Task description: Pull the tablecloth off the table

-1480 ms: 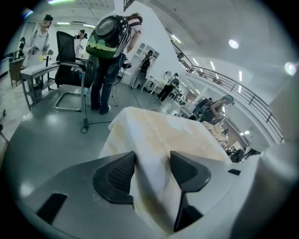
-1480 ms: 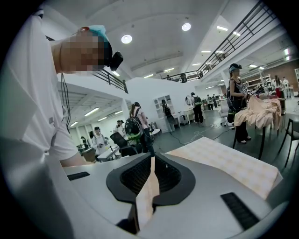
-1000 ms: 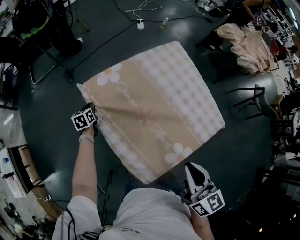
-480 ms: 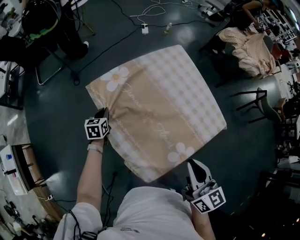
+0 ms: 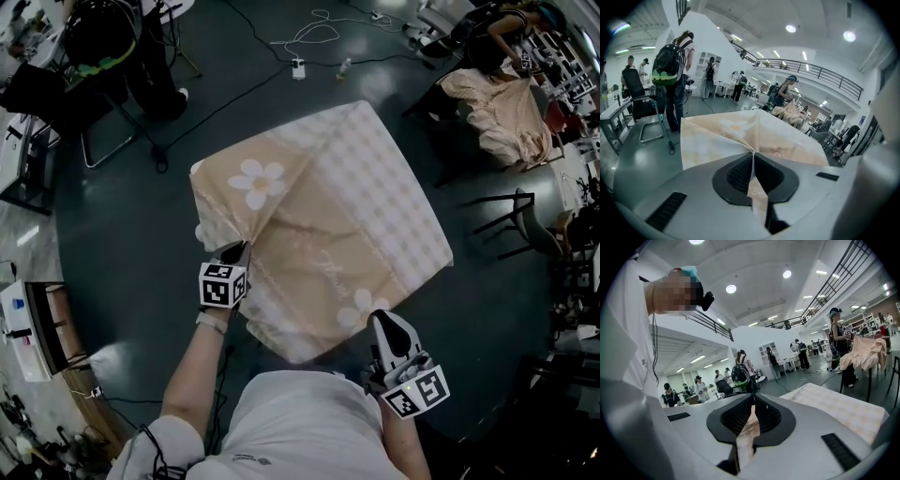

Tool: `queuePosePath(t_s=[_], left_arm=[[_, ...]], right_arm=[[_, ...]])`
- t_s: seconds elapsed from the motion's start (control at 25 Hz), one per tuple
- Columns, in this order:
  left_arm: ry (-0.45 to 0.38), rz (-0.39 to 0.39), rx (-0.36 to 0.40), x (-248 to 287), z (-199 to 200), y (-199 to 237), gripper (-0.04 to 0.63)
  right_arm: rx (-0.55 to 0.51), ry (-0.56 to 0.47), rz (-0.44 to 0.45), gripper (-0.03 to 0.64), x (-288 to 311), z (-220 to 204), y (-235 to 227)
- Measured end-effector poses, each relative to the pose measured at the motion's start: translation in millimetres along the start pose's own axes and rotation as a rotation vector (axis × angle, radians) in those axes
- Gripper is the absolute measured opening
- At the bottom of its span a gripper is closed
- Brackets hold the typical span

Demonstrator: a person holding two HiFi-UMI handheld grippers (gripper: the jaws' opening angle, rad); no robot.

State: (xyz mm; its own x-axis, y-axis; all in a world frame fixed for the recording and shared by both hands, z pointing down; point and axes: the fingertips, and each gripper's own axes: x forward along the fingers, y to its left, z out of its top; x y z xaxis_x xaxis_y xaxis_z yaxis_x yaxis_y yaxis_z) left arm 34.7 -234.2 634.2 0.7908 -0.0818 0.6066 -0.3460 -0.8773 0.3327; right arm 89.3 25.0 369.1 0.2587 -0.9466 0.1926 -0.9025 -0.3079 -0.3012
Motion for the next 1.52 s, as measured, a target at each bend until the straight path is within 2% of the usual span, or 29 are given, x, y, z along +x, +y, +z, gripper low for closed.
queuePosePath(t_s=[0.28, 0.52, 1.0, 1.2, 1.52], left_arm=[[-0.001, -0.034, 0.031, -13, -7, -43, 0.015], [0.002, -0.014, 0.028, -25, -13, -74, 0.015], [0.016, 0.024, -0.026, -42, -39, -136, 0.015], [0.018, 0.027, -0.054, -44, -47, -165, 0.015], [0.040, 0.072, -0.095, -27, -66, -210, 0.015]], right_arm=[[-0.007, 0.008, 0.048, 0.037, 10, 0, -14], [-0.016, 0.021, 0.124, 0.037, 27, 9, -37], [-0.019, 0.053, 0.222, 0.037, 72, 26, -117], [-0.072, 0.104, 0.289, 0.037, 105, 27, -143], [-0.216, 0.183, 0.345, 0.037, 156, 25, -189]])
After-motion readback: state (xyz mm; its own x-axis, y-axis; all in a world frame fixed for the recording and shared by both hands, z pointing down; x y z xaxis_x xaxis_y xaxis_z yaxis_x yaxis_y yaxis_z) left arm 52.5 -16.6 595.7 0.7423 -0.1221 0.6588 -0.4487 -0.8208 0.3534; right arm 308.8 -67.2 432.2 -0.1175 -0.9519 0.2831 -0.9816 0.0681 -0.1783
